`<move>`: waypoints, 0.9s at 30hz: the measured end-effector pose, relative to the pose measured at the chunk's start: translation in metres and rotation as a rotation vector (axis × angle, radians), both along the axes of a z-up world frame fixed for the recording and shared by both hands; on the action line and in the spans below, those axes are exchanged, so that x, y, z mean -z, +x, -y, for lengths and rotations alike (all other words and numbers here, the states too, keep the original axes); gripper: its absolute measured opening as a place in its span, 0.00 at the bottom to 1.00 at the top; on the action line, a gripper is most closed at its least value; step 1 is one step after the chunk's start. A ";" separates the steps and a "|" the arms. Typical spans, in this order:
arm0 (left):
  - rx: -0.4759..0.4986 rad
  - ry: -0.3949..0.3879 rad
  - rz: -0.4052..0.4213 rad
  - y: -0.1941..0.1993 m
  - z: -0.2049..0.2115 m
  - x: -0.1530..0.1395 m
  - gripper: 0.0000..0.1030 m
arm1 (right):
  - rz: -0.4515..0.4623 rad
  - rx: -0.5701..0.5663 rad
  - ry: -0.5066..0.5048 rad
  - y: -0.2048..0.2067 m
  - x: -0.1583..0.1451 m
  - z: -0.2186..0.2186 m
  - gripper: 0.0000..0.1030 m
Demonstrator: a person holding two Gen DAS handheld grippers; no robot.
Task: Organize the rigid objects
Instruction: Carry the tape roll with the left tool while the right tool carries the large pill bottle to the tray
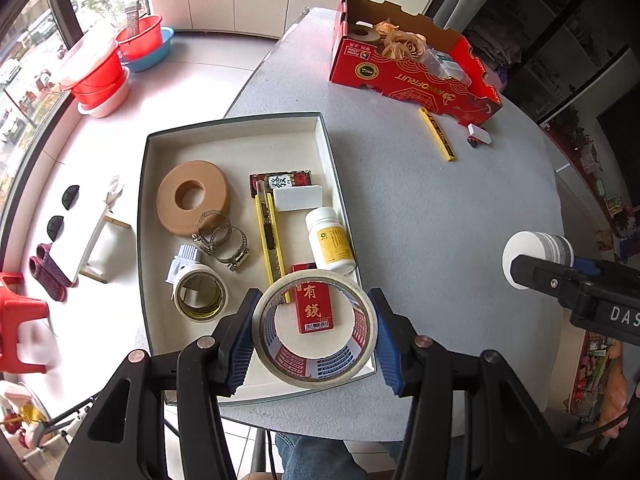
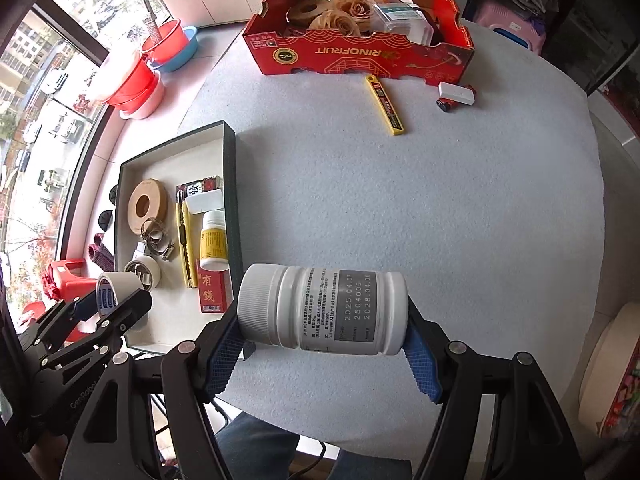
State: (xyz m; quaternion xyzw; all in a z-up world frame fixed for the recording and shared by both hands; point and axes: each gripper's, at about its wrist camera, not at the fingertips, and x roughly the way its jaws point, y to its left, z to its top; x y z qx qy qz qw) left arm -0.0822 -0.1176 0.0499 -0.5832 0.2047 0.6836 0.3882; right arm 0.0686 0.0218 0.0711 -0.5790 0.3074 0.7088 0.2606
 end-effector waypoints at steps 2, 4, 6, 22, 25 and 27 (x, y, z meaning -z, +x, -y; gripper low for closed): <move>-0.024 0.005 0.002 -0.006 0.007 0.000 0.55 | 0.000 -0.032 0.006 -0.010 -0.002 0.005 0.71; -0.044 0.012 0.003 -0.011 0.012 -0.001 0.55 | 0.001 -0.061 0.012 -0.019 -0.004 0.010 0.71; -0.066 0.015 -0.001 -0.016 0.018 -0.002 0.55 | 0.001 -0.085 0.014 -0.028 -0.006 0.013 0.71; -0.207 -0.030 0.007 -0.049 0.063 0.009 0.55 | -0.034 -0.281 0.008 -0.091 -0.013 0.055 0.71; -0.227 -0.034 0.005 -0.052 0.068 0.009 0.55 | -0.043 -0.304 -0.001 -0.098 -0.013 0.061 0.71; -0.243 -0.033 -0.002 -0.056 0.071 0.007 0.55 | -0.049 -0.312 0.001 -0.101 -0.014 0.063 0.71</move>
